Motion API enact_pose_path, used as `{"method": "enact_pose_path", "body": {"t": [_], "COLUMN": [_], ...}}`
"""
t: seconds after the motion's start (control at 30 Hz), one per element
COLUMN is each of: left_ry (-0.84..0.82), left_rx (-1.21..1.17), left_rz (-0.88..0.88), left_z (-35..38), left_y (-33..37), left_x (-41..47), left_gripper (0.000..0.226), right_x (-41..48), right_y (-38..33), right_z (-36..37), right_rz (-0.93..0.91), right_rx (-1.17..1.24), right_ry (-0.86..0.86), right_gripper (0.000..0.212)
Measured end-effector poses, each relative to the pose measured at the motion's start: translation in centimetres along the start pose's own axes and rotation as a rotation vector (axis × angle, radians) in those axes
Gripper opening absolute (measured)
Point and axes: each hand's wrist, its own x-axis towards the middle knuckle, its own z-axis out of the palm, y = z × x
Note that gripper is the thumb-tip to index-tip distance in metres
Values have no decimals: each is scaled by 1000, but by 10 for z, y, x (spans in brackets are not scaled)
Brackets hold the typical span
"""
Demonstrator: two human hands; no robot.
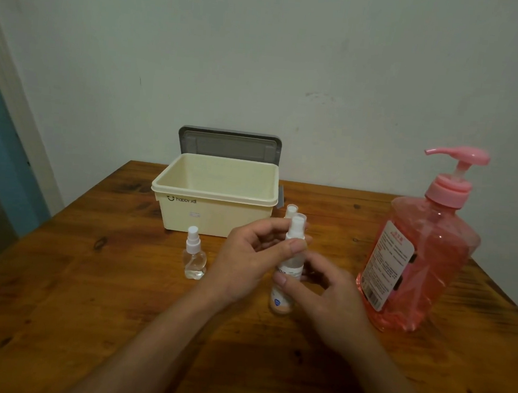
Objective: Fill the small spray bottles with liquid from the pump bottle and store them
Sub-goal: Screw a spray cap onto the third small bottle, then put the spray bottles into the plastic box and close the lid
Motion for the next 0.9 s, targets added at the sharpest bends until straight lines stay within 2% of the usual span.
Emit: {"method": "enact_pose_path", "body": {"t": [0.23, 0.4, 0.53, 0.7, 0.8, 0.9], "left_ry": [-35, -17, 1, -33, -29, -17], "left_rx": [-41, -36, -36, -53, -24, -3], "left_rz": [-8, 28, 34, 19, 60, 104], "left_z": [1, 3, 4, 0, -1, -3], "left_y": [0, -1, 1, 3, 2, 4], "left_x": [-4, -5, -4, -3, -4, -3], "left_gripper": [39, 38, 36, 36, 31, 44], "right_x": [1, 1, 2, 1, 2, 5], "right_y": [2, -2, -3, -6, -7, -11], "right_z": [0, 3, 2, 4, 5, 5], "right_rz": [-12, -25, -26, -40, -49, -55], "right_rx": [8, 29, 32, 26, 31, 31], "right_ry": [-6, -7, -16, -22, -30, -36], "right_gripper": [23, 35, 25, 34, 30, 23]}}
